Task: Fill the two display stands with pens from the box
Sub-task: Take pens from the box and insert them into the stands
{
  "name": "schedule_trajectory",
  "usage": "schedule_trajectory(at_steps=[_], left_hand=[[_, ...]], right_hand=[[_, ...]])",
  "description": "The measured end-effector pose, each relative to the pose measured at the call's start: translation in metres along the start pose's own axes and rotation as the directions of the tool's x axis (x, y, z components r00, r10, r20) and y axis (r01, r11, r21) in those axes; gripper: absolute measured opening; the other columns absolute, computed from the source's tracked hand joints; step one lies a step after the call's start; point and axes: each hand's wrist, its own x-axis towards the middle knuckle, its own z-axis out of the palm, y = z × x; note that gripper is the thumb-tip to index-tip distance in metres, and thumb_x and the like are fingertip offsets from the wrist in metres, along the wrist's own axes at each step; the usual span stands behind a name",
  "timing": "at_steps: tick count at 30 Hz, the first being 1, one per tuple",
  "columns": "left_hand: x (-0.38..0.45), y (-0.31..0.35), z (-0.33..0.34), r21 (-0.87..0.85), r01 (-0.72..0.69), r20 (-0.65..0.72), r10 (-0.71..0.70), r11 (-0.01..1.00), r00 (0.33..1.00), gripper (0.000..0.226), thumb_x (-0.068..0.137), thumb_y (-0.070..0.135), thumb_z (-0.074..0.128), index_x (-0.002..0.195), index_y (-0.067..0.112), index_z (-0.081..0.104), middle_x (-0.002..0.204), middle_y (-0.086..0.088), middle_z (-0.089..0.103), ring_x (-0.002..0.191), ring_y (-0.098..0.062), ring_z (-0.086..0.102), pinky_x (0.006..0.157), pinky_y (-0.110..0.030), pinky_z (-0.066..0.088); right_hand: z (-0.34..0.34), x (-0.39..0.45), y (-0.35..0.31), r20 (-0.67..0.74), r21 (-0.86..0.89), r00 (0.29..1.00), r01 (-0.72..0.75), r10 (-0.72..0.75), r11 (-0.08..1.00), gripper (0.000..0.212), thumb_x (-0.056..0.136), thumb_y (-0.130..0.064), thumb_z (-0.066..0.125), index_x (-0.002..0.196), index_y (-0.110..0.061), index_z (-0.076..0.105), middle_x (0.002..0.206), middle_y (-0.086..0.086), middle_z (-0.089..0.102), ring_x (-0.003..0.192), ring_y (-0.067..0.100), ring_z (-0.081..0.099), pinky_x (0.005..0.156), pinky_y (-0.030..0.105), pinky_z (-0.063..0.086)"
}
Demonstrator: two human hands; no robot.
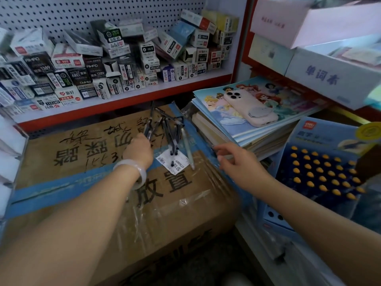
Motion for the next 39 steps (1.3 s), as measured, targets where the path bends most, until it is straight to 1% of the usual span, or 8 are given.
schedule_trajectory(at_steps=[6,10,14,18,25,33,36,39], left_hand=[[-0.017,-0.025,-0.016,-0.126,0.006,0.02,-0.004,0.992,1.0,0.032,0.097,0.015,0.04,0.124,-0.003,0.038,0.111,-0.023,0.055,0.085,-0.031,0.053,0.066,-0.035,0.041],[-0.023,-0.036,-0.025,-0.23,-0.006,-0.009,0.004,0.973,1.0,0.029,0.097,0.017,0.042,0.118,-0.002,0.042,0.092,-0.016,0.054,0.071,-0.025,0.052,0.054,-0.031,0.038],[-0.026,-0.039,-0.022,-0.351,0.014,-0.034,-0.028,0.936,0.999,0.031,0.098,0.018,0.041,0.121,-0.002,0.041,0.1,-0.019,0.056,0.078,-0.027,0.053,0.062,-0.035,0.041],[-0.024,-0.051,-0.018,-0.482,0.061,-0.031,-0.087,0.874,0.996,0.032,0.098,0.017,0.038,0.123,-0.003,0.039,0.092,-0.015,0.053,0.076,-0.026,0.052,0.065,-0.036,0.043],[-0.024,-0.068,-0.021,-0.689,0.082,-0.05,-0.16,0.72,0.986,0.026,0.098,0.018,0.037,0.118,0.003,0.041,0.078,-0.005,0.046,0.066,-0.02,0.047,0.071,-0.039,0.046],[-0.052,-0.042,-0.051,-0.699,-0.254,-0.336,0.007,0.668,0.942,0.008,0.1,0.018,0.034,0.103,0.011,0.035,0.072,-0.001,0.039,0.057,-0.015,0.041,0.051,-0.025,0.033],[-0.061,-0.027,-0.056,-0.733,-0.291,-0.284,0.113,0.614,0.952,0.009,0.099,0.016,0.036,0.108,0.014,0.039,0.074,0.0,0.042,0.06,-0.013,0.043,0.056,-0.026,0.039],[-0.076,-0.013,-0.059,-0.866,-0.185,-0.063,0.264,0.464,0.962,0.02,0.098,0.012,0.038,0.117,0.016,0.044,0.075,0.0,0.044,0.062,-0.009,0.044,0.056,-0.021,0.043]], right_hand=[[-0.002,-0.014,-0.007,0.025,-0.014,1.0,0.012,-0.012,1.0,0.03,0.099,-0.021,0.045,0.128,-0.023,0.05,0.113,-0.008,0.055,0.095,0.011,0.058,0.077,0.025,0.049],[0.001,-0.018,-0.013,0.021,-0.051,0.999,0.036,-0.035,0.998,0.031,0.099,-0.022,0.045,0.129,-0.024,0.049,0.114,-0.008,0.055,0.092,0.009,0.057,0.067,0.017,0.047],[0.005,-0.017,-0.021,0.021,-0.086,0.998,0.06,-0.058,0.995,0.031,0.099,-0.022,0.045,0.13,-0.023,0.049,0.112,-0.009,0.055,0.081,0.014,0.061,0.064,0.021,0.049],[0.008,-0.014,-0.02,0.034,-0.112,0.997,0.068,-0.064,0.991,0.032,0.099,-0.022,0.044,0.131,-0.023,0.048,0.111,-0.01,0.054,0.074,0.004,0.056,0.058,0.012,0.044],[0.018,-0.011,-0.024,0.055,-0.104,0.998,0.036,-0.03,0.994,0.031,0.098,-0.023,0.045,0.129,-0.026,0.049,0.114,-0.01,0.054,0.085,0.01,0.058,0.064,0.019,0.047],[0.021,-0.014,-0.03,0.063,-0.106,0.995,0.081,-0.075,0.991,0.031,0.098,-0.02,0.046,0.128,-0.022,0.05,0.113,-0.01,0.057,0.09,0.006,0.055,0.058,0.007,0.037],[0.022,-0.015,-0.035,0.072,-0.098,0.995,0.08,-0.073,0.992,0.03,0.098,-0.022,0.045,0.128,-0.022,0.051,0.11,-0.011,0.056,0.094,0.007,0.057,0.067,0.01,0.042],[0.023,-0.015,-0.043,0.075,-0.018,0.996,0.042,-0.041,0.999,0.028,0.099,-0.025,0.045,0.125,-0.021,0.055,0.111,-0.005,0.063,0.096,0.011,0.061,0.082,0.025,0.052]])
